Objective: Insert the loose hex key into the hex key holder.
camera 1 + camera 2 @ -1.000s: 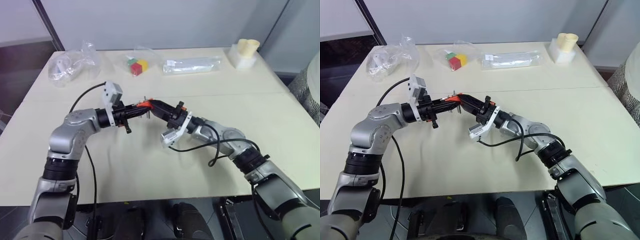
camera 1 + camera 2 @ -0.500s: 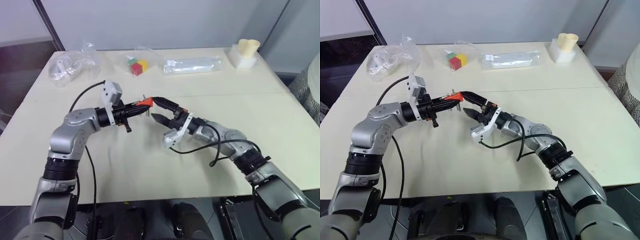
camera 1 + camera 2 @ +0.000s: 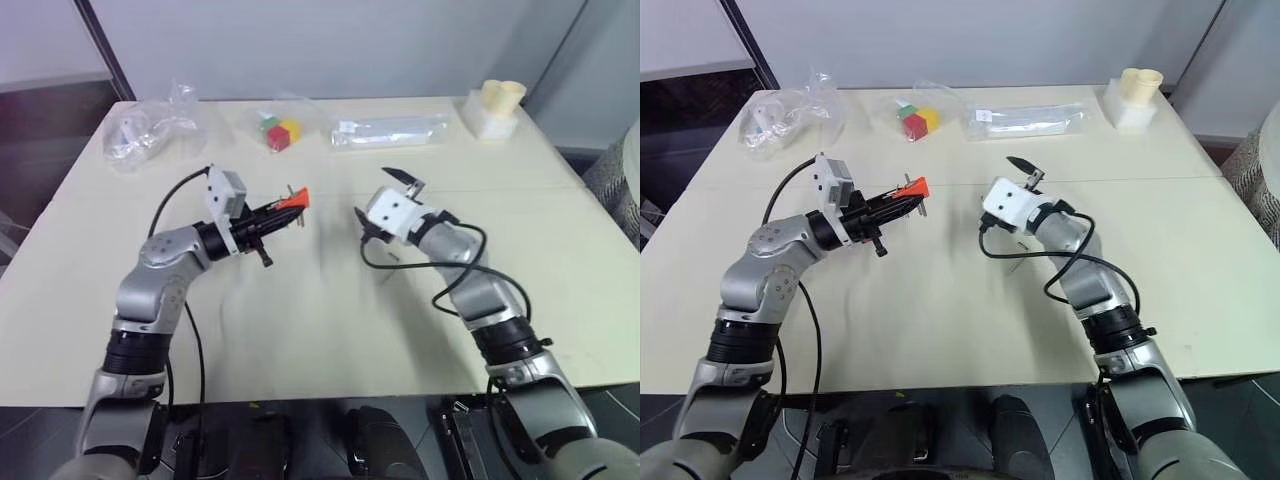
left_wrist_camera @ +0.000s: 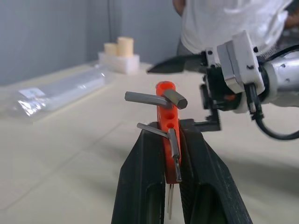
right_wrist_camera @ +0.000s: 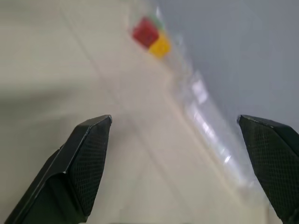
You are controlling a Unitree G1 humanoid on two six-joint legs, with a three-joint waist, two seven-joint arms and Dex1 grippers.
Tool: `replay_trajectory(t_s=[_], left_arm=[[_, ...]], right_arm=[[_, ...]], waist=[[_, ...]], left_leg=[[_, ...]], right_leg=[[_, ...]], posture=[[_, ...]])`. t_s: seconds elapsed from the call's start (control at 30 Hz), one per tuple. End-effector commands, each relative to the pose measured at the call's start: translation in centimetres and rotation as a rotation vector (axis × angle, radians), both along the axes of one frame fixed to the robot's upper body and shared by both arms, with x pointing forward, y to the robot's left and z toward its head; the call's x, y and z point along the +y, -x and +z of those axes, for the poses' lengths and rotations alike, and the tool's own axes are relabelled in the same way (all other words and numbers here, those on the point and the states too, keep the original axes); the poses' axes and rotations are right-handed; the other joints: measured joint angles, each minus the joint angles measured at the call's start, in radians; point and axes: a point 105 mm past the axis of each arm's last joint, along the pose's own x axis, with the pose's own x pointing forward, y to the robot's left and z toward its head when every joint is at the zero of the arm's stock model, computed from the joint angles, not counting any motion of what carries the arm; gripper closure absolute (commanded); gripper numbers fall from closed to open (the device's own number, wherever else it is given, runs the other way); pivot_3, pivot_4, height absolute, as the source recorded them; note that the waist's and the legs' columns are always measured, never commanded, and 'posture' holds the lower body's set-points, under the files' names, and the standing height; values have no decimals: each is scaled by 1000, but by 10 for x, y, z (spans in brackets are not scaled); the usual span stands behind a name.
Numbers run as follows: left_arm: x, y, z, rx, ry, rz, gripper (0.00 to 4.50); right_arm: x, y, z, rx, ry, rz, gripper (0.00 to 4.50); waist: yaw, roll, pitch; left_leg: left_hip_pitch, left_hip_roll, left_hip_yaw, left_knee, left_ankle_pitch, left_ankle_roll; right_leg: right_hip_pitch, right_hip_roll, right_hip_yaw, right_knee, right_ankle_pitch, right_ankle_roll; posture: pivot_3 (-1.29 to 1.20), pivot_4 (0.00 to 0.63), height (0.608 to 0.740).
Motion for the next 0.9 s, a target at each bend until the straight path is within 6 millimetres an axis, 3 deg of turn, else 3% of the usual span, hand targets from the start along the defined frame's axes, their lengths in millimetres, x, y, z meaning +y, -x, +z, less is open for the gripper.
replay_trajectory(t_s=[0.03, 0.23, 0.43, 0.57, 0.7, 0.9], left_arm=[[-5, 3, 12, -109, 20, 29, 4500], [-14, 5, 6, -122, 12, 13, 4500], [-14, 4, 2, -109, -14, -11, 4500], [-15, 4, 1, -105, -22, -17, 4500], [-15, 4, -1, -104, -29, -18, 4500], [-13, 4, -2, -109, -34, -2, 4500]], right_arm=[[-9, 12, 2, 213, -127, -4, 43], [-19, 32, -18, 545, -219, -98, 43], [-35, 34, -35, 792, -417, -272, 43], [-40, 28, -32, 856, -529, -344, 43], [-43, 23, -32, 871, -529, -396, 43], [-37, 28, -46, 869, -333, -422, 43]], waist=[[3, 0, 0], [4, 0, 0], [2, 0, 0], [2, 0, 0], [3, 0, 0], [0, 0, 0]], left_leg=[[0, 0, 0, 1, 0, 0], [-1, 0, -1, 3, -1, 2], [-1, 0, -1, 3, -1, 2], [-1, 0, 0, 3, -1, 2], [-1, 0, 0, 3, -1, 2], [-1, 0, 0, 3, -1, 2]], right_leg=[[0, 0, 0, 0, 0, 0], [1, -1, -1, 0, 0, 0], [1, -1, -1, 0, 0, 0], [1, -1, -1, 0, 0, 0], [1, -1, -1, 0, 0, 0], [1, -1, -1, 0, 0, 0]], posture=[[0, 150, 740], [0, 150, 740], [0, 150, 740], [0, 150, 740], [0, 150, 740], [0, 150, 740]])
